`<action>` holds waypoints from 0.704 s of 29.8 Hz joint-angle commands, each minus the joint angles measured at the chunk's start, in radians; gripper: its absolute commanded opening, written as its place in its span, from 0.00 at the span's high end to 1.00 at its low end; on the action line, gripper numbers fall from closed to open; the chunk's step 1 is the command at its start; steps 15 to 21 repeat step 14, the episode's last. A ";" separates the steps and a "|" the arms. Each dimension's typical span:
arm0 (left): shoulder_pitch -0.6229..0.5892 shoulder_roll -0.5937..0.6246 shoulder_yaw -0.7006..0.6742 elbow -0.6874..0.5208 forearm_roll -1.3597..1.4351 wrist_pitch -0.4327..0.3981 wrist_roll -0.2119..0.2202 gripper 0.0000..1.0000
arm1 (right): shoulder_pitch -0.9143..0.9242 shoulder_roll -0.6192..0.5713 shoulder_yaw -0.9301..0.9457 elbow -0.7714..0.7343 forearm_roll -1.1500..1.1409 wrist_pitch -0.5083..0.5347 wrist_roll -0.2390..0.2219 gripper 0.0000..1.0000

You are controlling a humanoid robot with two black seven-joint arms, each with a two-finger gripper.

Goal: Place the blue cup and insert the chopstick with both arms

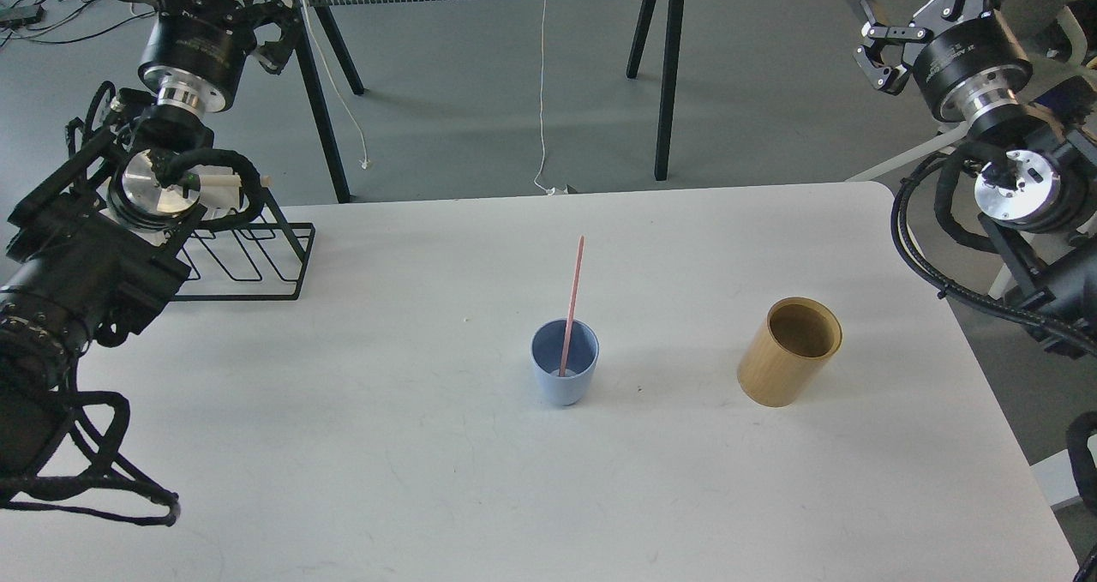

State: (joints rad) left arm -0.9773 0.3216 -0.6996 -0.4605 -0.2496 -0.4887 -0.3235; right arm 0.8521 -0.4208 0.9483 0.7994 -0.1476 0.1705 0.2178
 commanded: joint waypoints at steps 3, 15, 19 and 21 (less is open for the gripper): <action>0.015 0.019 -0.015 -0.004 -0.025 0.000 0.001 0.00 | 0.002 0.011 0.027 -0.028 0.019 0.101 -0.002 0.01; 0.043 0.037 -0.020 -0.009 -0.033 0.000 0.003 0.00 | -0.008 0.027 0.035 -0.072 0.022 0.104 0.000 0.01; 0.043 0.037 -0.020 -0.009 -0.033 0.000 0.003 0.00 | -0.008 0.027 0.035 -0.072 0.022 0.104 0.000 0.01; 0.043 0.037 -0.020 -0.009 -0.033 0.000 0.003 0.00 | -0.008 0.027 0.035 -0.072 0.022 0.104 0.000 0.01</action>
